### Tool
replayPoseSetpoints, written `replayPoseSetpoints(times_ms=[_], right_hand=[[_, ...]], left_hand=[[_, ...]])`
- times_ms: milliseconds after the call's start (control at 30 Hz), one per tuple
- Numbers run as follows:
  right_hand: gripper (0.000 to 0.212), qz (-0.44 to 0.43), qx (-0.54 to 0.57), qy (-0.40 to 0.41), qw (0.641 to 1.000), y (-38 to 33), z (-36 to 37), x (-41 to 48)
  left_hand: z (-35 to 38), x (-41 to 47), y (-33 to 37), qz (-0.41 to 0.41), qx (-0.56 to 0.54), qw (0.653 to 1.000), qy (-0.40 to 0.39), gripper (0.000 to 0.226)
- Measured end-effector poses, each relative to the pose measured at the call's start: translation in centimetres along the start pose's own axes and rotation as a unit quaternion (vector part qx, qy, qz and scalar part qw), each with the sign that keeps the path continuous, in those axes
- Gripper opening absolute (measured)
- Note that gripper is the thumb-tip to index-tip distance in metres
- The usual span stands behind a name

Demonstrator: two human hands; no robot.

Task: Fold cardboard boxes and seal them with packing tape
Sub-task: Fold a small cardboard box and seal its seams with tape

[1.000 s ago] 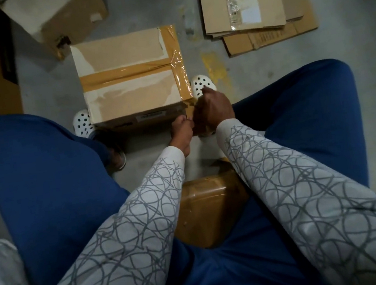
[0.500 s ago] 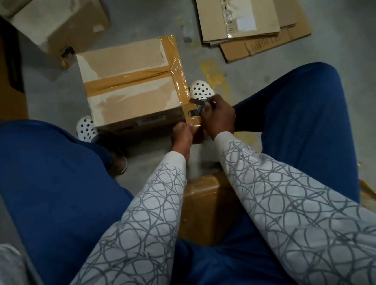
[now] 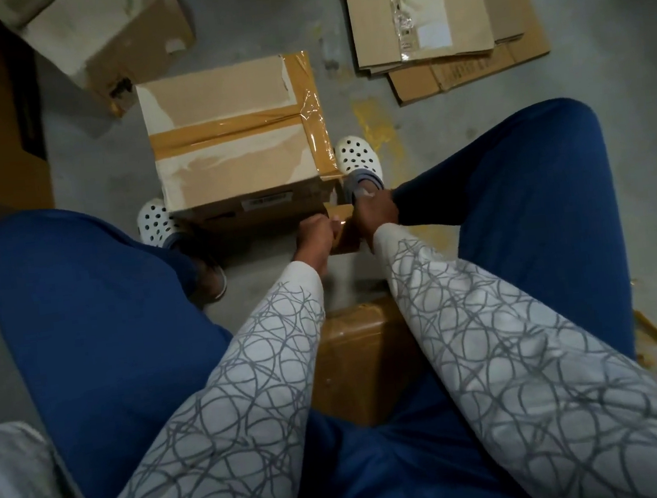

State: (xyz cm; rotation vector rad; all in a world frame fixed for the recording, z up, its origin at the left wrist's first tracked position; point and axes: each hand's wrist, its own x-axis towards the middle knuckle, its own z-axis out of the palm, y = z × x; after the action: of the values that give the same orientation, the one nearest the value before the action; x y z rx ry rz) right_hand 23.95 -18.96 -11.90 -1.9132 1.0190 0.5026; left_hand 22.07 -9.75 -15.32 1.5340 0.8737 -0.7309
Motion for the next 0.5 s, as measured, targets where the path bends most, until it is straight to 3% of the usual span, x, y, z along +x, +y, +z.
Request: replayPoseSetpoints(times_ms=[100,167,233,300,500], right_hand=[[0.050,0.060,0.113,0.036,0.991,-0.1,0.4,-0.6],[0.042,0.068,0.119,0.058,0.989,-0.1,0.2,-0.4],[0.037,0.076,0.136,0.062,0.986,0.0,0.1,-0.2],[0.032,0.083,0.153,0.073,0.982,0.3,0.0,0.2],[0.028,0.093,0.185,0.099,0.973,0.8,-0.4,1.7]], left_hand=[[0.7,0.1,0.7,0.019,-0.015,0.999,-0.034,0.027],[1.0,0.1,1.5,0.093,0.127,0.986,0.050,0.037],[0.9,0.4,2.2,0.241,0.260,0.914,0.197,0.037],[0.5,1.4,3.6,0.362,0.298,0.845,0.258,0.025],[-0.1,7.7,5.4,0.441,0.547,0.702,0.115,0.040]])
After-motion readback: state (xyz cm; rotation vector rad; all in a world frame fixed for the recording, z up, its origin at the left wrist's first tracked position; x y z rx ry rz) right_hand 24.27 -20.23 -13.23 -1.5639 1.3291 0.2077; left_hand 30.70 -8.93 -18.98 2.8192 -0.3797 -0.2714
